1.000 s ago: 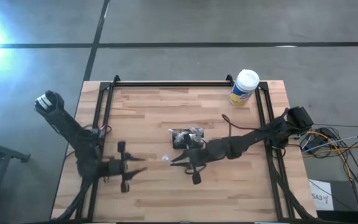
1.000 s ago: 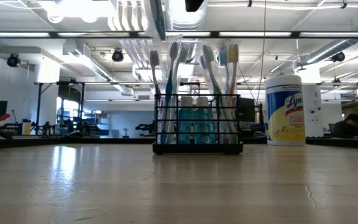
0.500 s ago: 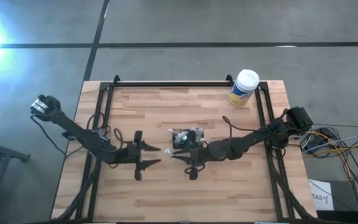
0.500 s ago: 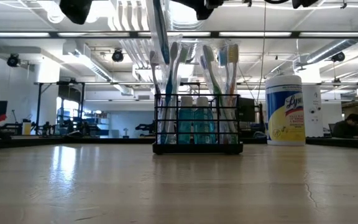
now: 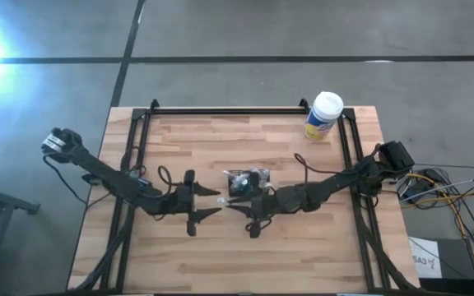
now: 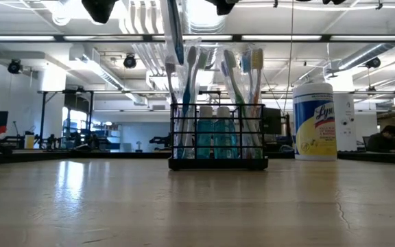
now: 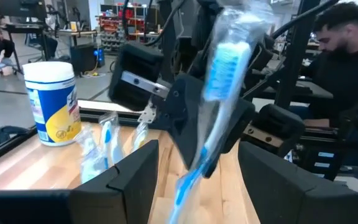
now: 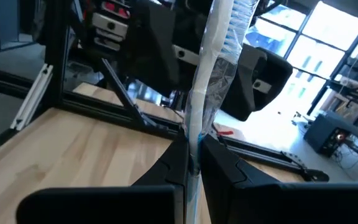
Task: Pick & Place toothbrushing station
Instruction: Put the blue toothbrush into the black organizer
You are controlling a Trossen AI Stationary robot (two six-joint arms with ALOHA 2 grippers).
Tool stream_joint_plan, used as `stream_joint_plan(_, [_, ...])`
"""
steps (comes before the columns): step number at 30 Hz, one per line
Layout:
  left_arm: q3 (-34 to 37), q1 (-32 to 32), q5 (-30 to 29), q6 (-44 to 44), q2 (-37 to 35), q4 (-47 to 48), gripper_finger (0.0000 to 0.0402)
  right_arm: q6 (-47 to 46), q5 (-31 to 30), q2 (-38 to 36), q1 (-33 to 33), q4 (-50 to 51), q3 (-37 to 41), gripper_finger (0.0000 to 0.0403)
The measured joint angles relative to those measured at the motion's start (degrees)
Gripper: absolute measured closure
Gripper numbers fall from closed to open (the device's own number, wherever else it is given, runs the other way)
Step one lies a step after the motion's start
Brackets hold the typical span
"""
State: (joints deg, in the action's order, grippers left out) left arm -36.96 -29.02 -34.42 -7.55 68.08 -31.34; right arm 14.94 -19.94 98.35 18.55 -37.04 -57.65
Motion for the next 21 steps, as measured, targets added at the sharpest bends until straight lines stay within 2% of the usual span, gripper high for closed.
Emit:
stream_joint_plan(13, [-8.4, 0.2, 3.1, 6.0, 6.8, -0.8, 0.0183, 0.8, -1.1, 0.1, 0.4, -2.9, -0.3, 0.0385])
stream_joint_plan(17, [-8.8, 0.2, 3.1, 6.0, 7.6, -0.7, 0.0222, 2.0, -1.5, 0.1, 1.1, -2.8, -0.3, 0.0385])
stream_joint_plan(21, [-8.8, 0.5, 3.0, 6.7, 7.9, -0.9, 0.0296, 3.3, -4.3, 0.1, 1.7, -2.6, -0.5, 0.0385])
